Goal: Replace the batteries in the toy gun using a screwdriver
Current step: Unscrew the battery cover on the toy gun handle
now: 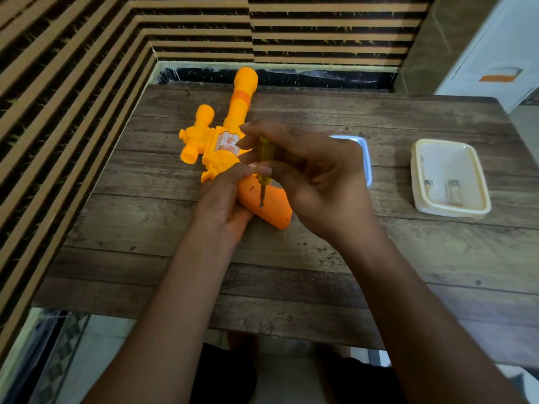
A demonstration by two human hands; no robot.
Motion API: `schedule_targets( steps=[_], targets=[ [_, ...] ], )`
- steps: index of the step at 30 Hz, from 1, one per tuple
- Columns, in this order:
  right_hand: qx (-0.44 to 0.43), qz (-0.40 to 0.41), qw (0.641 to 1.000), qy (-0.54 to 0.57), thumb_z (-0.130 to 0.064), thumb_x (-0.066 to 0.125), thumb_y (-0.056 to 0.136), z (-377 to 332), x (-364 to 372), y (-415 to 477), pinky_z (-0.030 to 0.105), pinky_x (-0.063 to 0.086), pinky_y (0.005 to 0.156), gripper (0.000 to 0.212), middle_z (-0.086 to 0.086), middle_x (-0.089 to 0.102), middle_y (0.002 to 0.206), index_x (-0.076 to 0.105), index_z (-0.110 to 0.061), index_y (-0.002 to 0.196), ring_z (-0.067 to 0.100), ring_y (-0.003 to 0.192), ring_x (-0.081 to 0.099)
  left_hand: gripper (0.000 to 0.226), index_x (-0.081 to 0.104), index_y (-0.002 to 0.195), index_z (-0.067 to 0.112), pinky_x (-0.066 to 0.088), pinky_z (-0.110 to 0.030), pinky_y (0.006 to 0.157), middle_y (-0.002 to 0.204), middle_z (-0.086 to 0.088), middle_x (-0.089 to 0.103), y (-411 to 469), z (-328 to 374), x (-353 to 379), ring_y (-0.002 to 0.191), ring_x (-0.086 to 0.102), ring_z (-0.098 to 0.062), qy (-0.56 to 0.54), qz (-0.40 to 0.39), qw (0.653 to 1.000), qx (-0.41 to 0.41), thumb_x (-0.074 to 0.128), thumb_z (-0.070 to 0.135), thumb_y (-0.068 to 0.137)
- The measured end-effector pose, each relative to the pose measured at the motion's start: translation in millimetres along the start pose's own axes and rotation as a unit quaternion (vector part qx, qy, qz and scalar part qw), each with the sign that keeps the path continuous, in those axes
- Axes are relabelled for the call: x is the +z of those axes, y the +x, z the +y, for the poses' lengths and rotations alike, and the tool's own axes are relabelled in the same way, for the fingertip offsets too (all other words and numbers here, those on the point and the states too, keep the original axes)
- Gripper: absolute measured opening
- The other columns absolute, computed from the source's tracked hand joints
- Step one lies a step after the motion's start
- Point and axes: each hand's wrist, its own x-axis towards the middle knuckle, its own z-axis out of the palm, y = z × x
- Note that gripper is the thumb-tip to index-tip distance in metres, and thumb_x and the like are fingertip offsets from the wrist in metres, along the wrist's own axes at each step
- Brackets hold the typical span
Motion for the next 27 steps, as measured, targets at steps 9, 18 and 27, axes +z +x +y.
schedule_targets(
  steps=[9,18,27],
  targets=[
    [-0.004,-0.016,1.000,-0.013,0.019,0.066,0.089,-2,0,0,0.047,0.060,0.094,0.045,0.012,0.075,0.119,0.067,0.002,0.131,0.021,0.112,0.073,0.030,0.083,0.095,0.016,0.062,-0.044,0.084,0.097,-0.010,0.080,-9,3,3,0.093,0.077,-0.024,-0.022,-0.038,0.999,0.018,0.064,0.000,0.079],
    [-0.052,-0.002,0.997,-0.063,0.021,0.069,0.086,-2,-2,2,0.044,0.059,0.077,0.042,0.013,0.070,0.103,0.073,0.002,0.123,0.025,0.093,0.072,0.050,0.083,0.066,0.019,0.061,-0.041,0.081,0.095,-0.004,0.081,-5,1,4,0.096,0.075,-0.023,-0.015,-0.008,1.000,0.011,0.050,-0.001,0.098],
    [-0.041,-0.016,0.997,-0.058,0.027,0.062,0.085,-5,2,2,0.040,0.059,0.094,0.053,0.011,0.074,0.120,0.068,0.003,0.131,0.015,0.110,0.072,0.032,0.077,0.104,0.016,0.059,-0.054,0.094,0.101,-0.011,0.080,0,1,0,0.096,0.077,-0.026,0.005,-0.006,1.000,-0.003,0.050,0.001,0.098]
  ],
)
